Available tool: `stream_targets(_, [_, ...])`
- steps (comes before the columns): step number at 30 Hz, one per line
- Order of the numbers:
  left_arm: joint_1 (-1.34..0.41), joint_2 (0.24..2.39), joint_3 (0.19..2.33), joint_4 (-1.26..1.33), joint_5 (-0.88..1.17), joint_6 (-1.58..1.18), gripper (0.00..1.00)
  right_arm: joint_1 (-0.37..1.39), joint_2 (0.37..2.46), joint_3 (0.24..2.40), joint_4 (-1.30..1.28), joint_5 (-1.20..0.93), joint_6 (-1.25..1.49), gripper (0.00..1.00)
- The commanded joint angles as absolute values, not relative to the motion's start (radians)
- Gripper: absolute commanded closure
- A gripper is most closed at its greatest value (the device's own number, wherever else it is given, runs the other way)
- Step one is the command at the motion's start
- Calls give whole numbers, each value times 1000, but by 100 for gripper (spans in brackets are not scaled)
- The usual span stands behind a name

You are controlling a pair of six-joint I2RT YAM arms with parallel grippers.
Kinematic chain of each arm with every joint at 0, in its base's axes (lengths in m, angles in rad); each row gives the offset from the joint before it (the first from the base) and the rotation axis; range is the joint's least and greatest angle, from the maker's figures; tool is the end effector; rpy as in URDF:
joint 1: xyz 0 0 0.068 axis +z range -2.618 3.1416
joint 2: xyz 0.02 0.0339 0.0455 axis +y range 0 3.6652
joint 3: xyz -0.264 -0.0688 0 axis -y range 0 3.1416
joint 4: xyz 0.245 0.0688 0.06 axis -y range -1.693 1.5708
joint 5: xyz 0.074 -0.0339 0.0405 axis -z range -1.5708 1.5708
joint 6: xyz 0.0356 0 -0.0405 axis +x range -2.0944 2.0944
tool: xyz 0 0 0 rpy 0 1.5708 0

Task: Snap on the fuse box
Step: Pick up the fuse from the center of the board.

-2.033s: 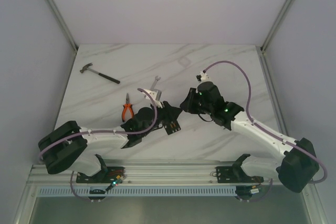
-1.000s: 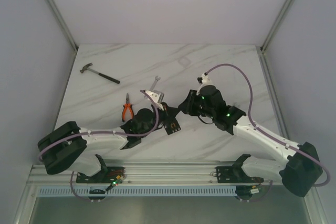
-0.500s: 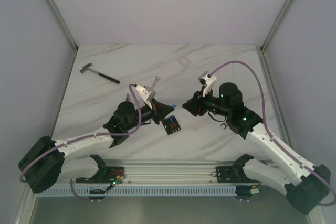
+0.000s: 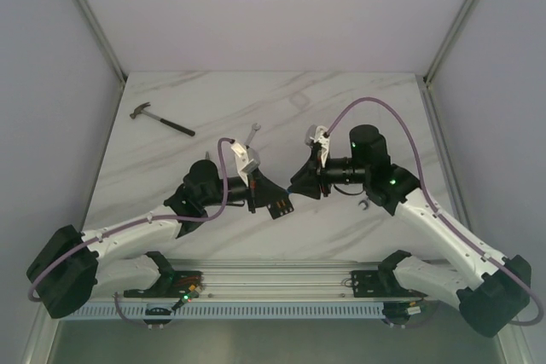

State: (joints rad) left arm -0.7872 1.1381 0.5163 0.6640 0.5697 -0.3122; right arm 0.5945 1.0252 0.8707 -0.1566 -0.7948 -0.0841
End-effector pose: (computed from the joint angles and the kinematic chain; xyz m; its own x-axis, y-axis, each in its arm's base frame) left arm 0.1609 -0.1887 0.2636 -0.2717 -0.0937 -0.9578 0.9388 0.1932 -0.2852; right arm 0.1751 0.1490 0.3305 -0.1725 -0.1876 -0.9670 -0.9731 0.1846 0.1377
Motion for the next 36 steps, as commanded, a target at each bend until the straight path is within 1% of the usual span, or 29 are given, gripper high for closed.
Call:
stream_targets(1, [-784,1121,545,673,644,-292,100,590,1038,908,-195,-909,-146,64])
stream_targets(9, [-785,1118,543,701,664,-311,100,590,1061,913,-216,-944,-172,69])
stream_targets(11, [-784,1121,543,712,670,-317,100,590,1067,913,-218,-946,-175,73])
stream_targets(18, [-784,1124,536,722,674,-325,100,590,1066,913,-216,-957,-184,98])
stream_targets(19, [-784,1124,534,724,672,-326,100,591,1066,913,-218,-960,-184,100])
stream_targets(22, [-784,1123,526,717,646,-337,100,591,1068,911,-217,-959,-180,100])
stream_targets(23, [-784,1122,523,711,628,-344,96,589,1068,911,-218,-949,-174,100])
stream_targets(24, [-784,1120,517,699,602,-354,89,590,1068,911,-218,-925,-165,100])
stream_targets(26, [-783,1116,504,666,508,-385,80,594,1068,911,-220,-857,-134,100])
stream_targets(31, [-783,1103,450,576,245,-528,51,640,1063,901,-225,-573,-6,100])
stream_targets(36, [-784,1093,375,524,83,-695,41,722,1081,896,-259,-282,99,100])
